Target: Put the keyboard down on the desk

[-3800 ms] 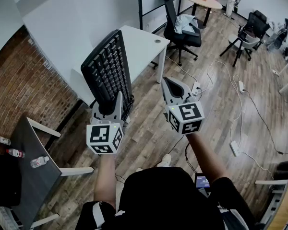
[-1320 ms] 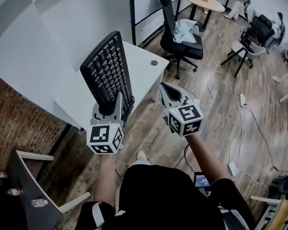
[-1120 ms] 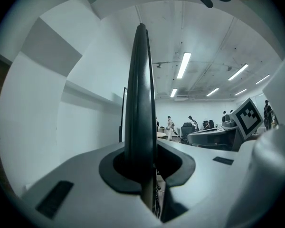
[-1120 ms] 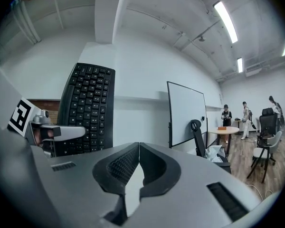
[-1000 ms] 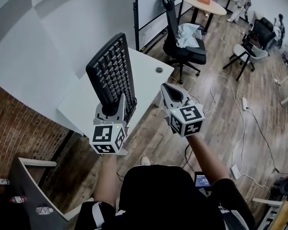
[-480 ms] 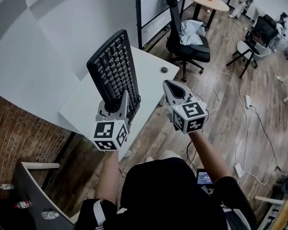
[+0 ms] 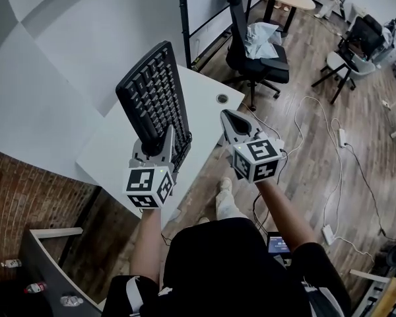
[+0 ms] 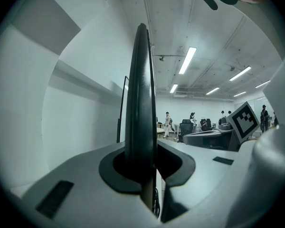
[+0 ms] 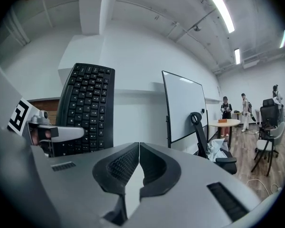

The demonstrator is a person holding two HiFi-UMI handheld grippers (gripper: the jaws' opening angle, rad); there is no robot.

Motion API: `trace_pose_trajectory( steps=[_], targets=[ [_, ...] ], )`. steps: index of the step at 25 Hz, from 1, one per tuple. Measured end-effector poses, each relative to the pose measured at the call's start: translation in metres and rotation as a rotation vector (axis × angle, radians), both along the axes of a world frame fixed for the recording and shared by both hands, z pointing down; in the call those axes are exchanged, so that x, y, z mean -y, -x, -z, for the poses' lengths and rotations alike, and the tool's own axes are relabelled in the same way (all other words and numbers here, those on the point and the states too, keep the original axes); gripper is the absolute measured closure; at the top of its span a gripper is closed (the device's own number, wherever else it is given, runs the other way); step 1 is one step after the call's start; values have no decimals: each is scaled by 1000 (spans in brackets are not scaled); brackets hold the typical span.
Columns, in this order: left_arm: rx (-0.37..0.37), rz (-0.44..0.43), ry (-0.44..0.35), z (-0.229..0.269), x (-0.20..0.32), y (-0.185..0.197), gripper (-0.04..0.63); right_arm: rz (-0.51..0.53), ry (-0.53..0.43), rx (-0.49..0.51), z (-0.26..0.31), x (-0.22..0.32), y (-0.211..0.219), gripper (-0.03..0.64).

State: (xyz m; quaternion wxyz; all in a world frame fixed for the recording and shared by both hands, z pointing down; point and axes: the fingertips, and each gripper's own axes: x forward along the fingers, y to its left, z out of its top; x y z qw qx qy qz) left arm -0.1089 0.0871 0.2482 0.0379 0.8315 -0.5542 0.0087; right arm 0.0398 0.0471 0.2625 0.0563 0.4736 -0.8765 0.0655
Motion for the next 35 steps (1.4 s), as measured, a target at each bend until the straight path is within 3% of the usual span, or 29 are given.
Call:
trace_pose_trajectory(
  steps=[10, 19, 30, 35],
  targets=[
    [-7, 8, 24, -11, 84, -21, 514, 19, 10, -7, -10, 84, -19, 575],
    [-24, 18, 45, -4, 180, -67, 514, 29, 41, -13, -12, 182, -71, 575],
    [-44, 66, 84, -12, 240, -105, 514, 88, 84, 4, -29, 249, -103, 575],
    [-92, 82, 117, -16, 269, -103, 514, 103, 122, 14, -36, 279, -96, 575]
  ],
)
